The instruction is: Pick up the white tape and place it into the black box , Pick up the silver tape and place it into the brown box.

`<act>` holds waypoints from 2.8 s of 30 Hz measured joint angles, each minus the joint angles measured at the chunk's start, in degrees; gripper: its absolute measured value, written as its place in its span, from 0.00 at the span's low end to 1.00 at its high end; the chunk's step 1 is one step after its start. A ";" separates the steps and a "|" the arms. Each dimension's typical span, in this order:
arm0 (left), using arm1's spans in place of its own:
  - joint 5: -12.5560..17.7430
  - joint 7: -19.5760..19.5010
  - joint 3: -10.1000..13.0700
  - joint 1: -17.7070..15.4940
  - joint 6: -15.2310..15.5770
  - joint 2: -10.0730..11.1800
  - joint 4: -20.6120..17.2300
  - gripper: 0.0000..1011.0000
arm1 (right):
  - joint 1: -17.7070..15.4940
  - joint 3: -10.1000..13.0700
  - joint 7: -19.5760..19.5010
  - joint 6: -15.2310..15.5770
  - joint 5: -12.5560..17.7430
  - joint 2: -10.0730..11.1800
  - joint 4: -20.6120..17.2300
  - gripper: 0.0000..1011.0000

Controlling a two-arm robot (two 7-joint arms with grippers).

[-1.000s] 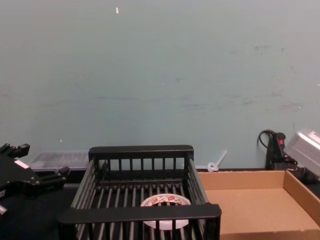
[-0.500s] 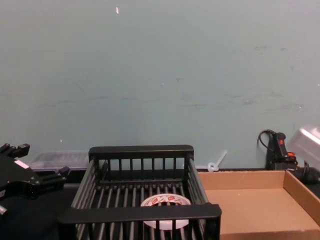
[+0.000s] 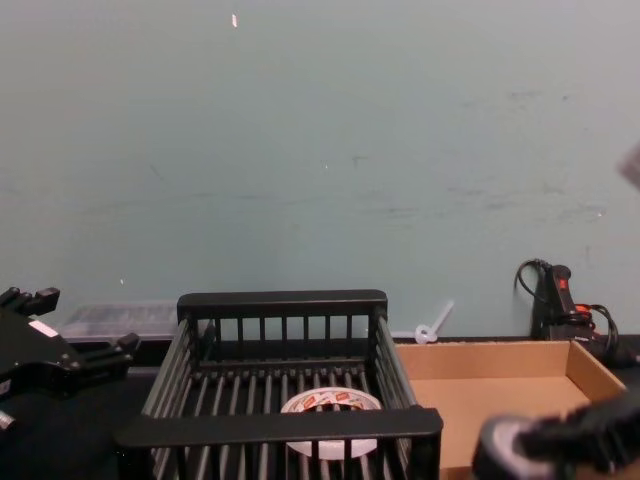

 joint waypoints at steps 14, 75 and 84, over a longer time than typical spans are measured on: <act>0.00 0.00 0.00 0.00 0.00 0.00 0.00 0.99 | 6.06 1.81 -6.18 -1.88 -5.32 -6.86 9.53 0.18; 0.00 0.00 0.00 0.00 0.00 0.00 0.00 0.99 | 10.52 1.40 -7.26 -3.09 -8.01 -10.98 17.99 0.99; 0.00 0.00 0.00 0.00 0.00 0.00 0.00 0.99 | 9.30 2.55 -8.47 -4.72 -8.23 -11.33 17.17 0.99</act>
